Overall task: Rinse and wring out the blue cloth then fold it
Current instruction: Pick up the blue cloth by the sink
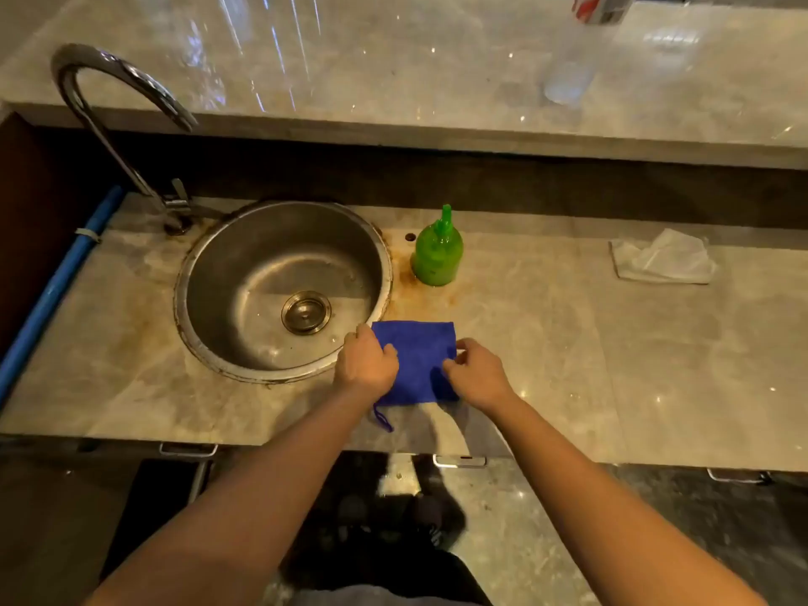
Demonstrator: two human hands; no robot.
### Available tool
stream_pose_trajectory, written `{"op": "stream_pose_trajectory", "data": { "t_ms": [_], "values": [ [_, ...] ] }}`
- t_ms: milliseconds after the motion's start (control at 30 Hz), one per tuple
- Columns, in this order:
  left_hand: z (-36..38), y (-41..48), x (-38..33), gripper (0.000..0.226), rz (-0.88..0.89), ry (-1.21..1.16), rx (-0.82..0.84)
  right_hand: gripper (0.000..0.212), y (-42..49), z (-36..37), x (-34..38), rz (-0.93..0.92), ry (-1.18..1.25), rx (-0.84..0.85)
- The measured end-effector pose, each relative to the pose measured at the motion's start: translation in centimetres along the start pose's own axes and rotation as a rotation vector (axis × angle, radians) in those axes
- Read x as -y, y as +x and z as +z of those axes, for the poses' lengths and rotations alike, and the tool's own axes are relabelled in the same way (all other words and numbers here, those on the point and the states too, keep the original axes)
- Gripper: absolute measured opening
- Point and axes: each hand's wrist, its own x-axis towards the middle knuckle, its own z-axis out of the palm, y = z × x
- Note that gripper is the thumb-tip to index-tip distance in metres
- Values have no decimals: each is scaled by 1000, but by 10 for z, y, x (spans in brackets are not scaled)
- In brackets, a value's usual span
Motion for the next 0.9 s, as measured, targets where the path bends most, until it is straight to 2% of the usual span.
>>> {"op": "stream_pose_trajectory", "data": {
  "t_ms": [100, 200, 300, 400, 467, 500, 567, 700, 800, 900],
  "values": [
    [18, 3, 7, 53, -137, 90, -82, 37, 12, 19, 4, 57, -55, -58],
    [34, 2, 16, 56, -104, 142, -136, 50, 13, 37, 5, 169, -99, -113],
    [40, 9, 16, 59, -97, -18, -105, 54, 16, 45, 7, 257, -94, -180],
    [34, 13, 10, 52, -198, -253, -16, 30, 19, 46, 12, 351, 238, -153],
    [25, 18, 8, 46, -342, -503, 130, 11, 15, 38, 17, 439, 592, -64],
    [18, 18, 6, 46, -416, -660, 249, 8, 12, 31, 19, 498, 765, 10],
    [-1, 13, -3, 43, -471, -895, 479, 12, 5, 13, 23, 566, 1044, 184],
    [-36, 13, -23, 35, -354, -1096, 615, 30, 2, -18, 31, 384, 1424, 330],
    [-54, 14, -42, 34, -274, -1152, 709, 34, -1, -32, 46, 251, 1524, 362],
    [-63, 23, -57, 33, -235, -1185, 730, 37, -2, -40, 61, 182, 1525, 335]
  ]
}}
